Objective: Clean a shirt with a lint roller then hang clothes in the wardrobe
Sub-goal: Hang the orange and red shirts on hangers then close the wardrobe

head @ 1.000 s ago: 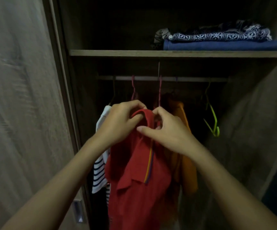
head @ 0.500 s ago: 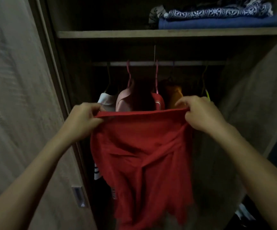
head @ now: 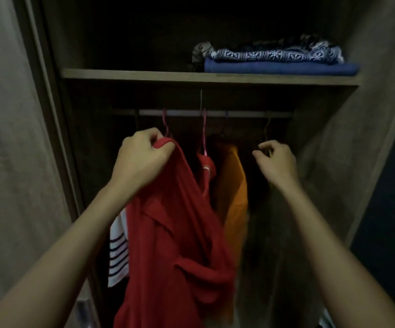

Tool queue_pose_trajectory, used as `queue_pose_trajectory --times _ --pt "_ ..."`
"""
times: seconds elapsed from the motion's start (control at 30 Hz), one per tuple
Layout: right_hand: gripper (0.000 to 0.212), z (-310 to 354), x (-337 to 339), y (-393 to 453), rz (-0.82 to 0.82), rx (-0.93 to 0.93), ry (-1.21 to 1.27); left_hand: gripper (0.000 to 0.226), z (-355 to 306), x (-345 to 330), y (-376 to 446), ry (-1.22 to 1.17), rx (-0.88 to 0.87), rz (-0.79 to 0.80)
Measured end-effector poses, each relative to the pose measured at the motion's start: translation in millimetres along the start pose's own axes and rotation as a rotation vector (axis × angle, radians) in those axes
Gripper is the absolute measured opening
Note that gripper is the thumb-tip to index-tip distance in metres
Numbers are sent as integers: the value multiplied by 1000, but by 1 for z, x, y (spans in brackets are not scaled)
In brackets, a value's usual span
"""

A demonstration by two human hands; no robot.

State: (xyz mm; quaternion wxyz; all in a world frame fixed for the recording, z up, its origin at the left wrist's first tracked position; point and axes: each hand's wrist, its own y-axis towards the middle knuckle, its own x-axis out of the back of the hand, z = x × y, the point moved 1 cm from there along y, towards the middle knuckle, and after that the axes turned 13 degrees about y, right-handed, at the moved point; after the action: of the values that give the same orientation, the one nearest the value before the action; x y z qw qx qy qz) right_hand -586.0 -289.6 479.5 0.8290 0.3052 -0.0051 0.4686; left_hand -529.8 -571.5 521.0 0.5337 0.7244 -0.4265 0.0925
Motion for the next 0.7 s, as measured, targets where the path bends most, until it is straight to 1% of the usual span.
queue_pose_trajectory --times 0.03,0.07,0.13,0.2,0.27,0.37,0.43,0.53,0.6,0.7 --pt "36 -5 -5 9 -75 0 -78 19 -5 -2 3 -3 18 -7" --pt "41 -9 -10 19 -100 -28 -119 21 -9 -5 5 -9 37 -10" --pt "51 -17 -19 39 -80 -124 -142 24 -12 -11 8 -24 73 -5" --pt "56 -23 -21 59 -67 -217 -132 24 -10 -15 8 -28 91 10" --pt "53 -30 -19 79 -64 -271 -127 24 -4 -16 7 -9 91 30" --pt "45 -39 -19 103 56 -320 -139 27 6 -16 4 50 102 90" --pt "44 -50 -25 118 115 -326 -141 26 11 -17 3 110 103 138" --pt "39 -61 -36 132 148 -310 -21 23 18 -19 2 204 78 204" --pt "40 -59 -40 131 98 -287 47 26 24 -20 2 220 76 227" --pt "48 -48 -38 127 -53 -261 58 37 30 -22 2 233 94 216"
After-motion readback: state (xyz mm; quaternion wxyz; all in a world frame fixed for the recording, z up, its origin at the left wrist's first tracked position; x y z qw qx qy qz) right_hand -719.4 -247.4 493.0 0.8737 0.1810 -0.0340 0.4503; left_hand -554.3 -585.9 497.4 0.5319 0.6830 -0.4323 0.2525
